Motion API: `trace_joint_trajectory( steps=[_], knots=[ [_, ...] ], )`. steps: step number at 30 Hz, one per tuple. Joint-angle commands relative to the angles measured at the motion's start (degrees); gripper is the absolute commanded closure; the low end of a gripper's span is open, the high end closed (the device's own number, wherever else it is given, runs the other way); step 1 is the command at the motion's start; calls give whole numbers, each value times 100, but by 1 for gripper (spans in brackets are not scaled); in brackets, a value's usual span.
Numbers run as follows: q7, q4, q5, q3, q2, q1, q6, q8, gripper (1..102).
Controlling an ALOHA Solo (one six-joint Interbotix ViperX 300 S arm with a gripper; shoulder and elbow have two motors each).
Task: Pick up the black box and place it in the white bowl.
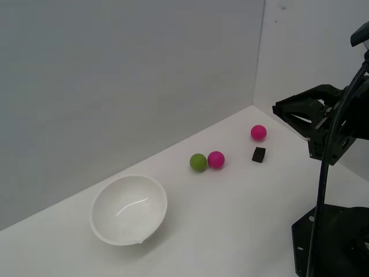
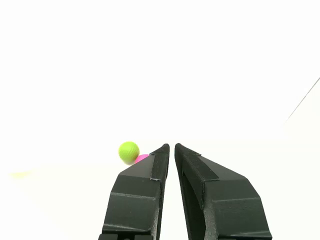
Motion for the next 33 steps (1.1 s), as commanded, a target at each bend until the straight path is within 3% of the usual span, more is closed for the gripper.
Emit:
trace_joint_trajectory(
  steps=[1, 4, 10, 14, 19, 21, 33],
  knots=[
    [35, -176, -193, -334, -334, 35, -26, 26, 100],
    [35, -264, -299, -562, -563, 62, 44, 26, 100],
    [404, -984, -1011, -1187, -1204, 88, 360, 26, 100],
    [457, -949, -949, -1450, -1468, 88, 413, 26, 100],
    [905, -870, -888, -1793, -1802, 70, 844, 18, 100],
    [993, -888, -905, -1995, -2004, 62, 888, 18, 100],
    [976, -896, -914, -3138, -3138, 114, 1433, 9, 100]
  ],
)
